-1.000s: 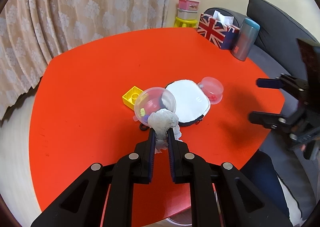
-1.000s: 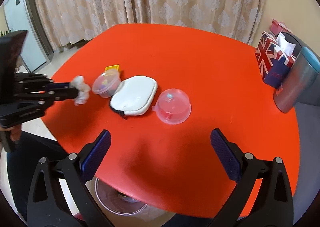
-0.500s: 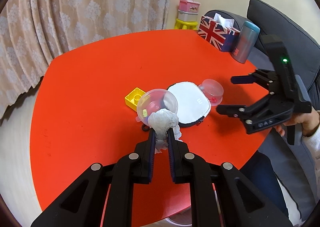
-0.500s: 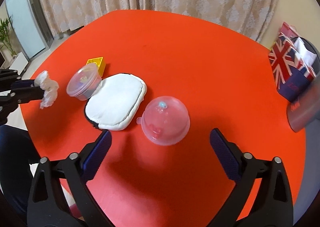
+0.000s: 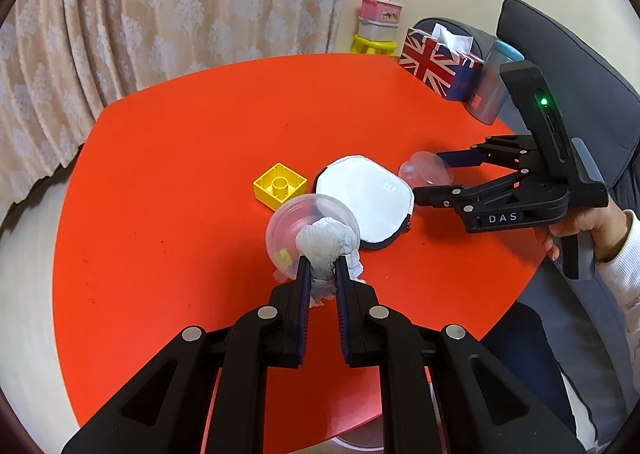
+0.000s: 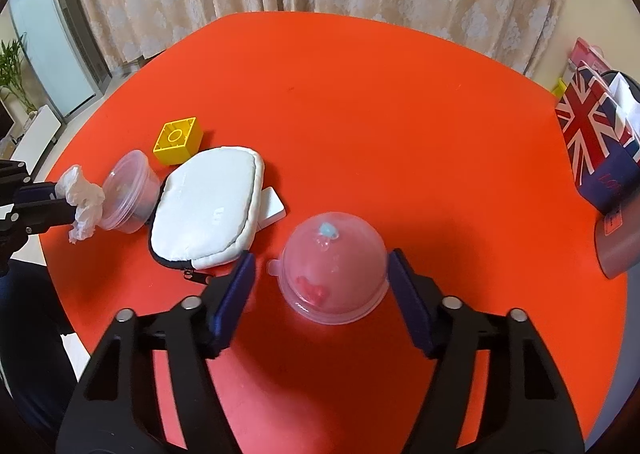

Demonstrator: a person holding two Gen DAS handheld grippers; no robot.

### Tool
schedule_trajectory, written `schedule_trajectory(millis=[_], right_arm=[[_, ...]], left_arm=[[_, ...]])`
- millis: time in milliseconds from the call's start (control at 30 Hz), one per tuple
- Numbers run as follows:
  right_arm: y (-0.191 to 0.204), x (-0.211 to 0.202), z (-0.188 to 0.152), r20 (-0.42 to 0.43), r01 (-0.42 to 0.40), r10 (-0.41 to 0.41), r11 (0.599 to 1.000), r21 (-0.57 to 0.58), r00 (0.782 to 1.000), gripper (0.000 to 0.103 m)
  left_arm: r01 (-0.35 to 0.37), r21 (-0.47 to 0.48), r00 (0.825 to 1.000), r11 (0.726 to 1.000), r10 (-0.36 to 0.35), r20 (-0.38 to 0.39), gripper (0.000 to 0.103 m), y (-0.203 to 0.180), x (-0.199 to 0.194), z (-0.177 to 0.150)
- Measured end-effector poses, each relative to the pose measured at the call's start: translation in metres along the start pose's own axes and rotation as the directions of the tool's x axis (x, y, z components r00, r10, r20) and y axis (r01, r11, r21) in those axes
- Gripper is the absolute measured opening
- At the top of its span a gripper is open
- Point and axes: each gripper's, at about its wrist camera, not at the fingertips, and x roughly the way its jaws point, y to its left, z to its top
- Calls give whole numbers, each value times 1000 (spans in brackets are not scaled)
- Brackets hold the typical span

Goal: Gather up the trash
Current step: 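Grasp the pink clear container with the right gripper while the left gripper holds the tissue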

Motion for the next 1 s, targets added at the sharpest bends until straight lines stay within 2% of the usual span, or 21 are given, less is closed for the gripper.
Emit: schedule_trajectory(millis=[67, 300, 500, 1000], right_arm=[[0, -1, 0, 4, 7, -7, 1000, 2, 1000, 53], [0, -15, -2, 28, 25, -25, 1000, 13, 999, 53], [7, -43, -8, 53, 33, -35, 999, 21, 998, 53], [64, -132, -47, 134, 8, -7, 1000, -3, 991, 53]], left_arm=[[-1, 2, 1000, 1000, 1, -1, 12, 0, 0, 0], [3, 10, 1000, 1000, -3, 5, 12, -3, 1, 0], [4, 26, 1000, 1000, -4, 10, 12, -6, -7, -3], [24, 80, 999, 996, -26, 31, 12, -33, -49, -35]])
